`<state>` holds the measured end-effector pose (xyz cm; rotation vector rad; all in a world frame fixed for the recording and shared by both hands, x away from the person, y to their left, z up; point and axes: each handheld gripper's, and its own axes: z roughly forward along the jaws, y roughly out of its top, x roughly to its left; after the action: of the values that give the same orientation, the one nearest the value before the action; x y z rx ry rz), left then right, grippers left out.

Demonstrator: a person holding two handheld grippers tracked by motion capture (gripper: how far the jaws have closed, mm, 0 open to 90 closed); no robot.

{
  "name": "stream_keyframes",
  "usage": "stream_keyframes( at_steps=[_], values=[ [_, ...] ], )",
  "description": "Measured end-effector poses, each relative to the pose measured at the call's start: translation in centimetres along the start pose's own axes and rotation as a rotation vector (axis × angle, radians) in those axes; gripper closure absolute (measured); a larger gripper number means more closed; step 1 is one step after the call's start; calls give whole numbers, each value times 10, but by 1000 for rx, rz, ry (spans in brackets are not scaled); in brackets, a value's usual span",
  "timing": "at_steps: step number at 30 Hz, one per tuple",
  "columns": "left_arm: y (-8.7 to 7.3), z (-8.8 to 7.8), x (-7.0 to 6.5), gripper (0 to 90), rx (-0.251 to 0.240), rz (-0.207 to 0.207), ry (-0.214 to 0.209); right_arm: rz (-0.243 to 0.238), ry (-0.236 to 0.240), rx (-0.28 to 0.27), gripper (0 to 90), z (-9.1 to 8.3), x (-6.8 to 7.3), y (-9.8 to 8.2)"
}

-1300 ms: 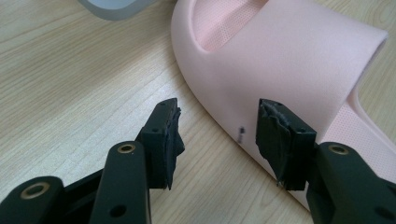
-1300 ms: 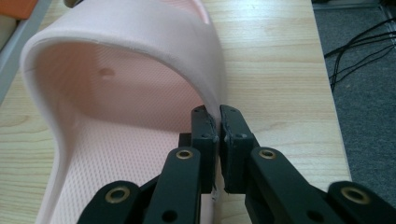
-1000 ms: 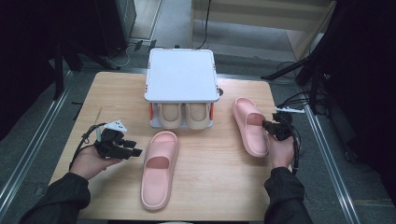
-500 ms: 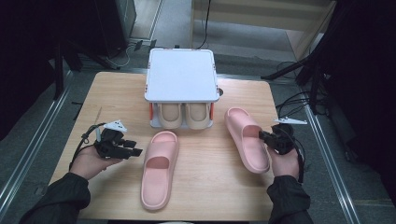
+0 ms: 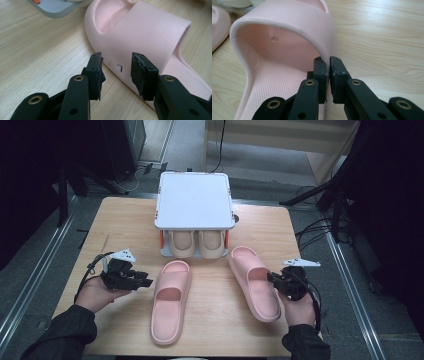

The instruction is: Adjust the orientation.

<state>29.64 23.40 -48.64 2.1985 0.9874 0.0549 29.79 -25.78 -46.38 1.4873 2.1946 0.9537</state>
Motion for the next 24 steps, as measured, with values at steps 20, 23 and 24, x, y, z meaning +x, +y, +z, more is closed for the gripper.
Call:
stream_keyframes(
  at_steps=[20,23,24],
  values=[
    [4,13,-8,596,37,44,-15,-142,74,80,848,26,59,-5],
    [3,13,-7,595,41,45,-15,-160,80,90,844,31,66,-5],
    [3,13,-7,595,41,42,-14,-162,81,93,842,33,68,-5]
  ],
)
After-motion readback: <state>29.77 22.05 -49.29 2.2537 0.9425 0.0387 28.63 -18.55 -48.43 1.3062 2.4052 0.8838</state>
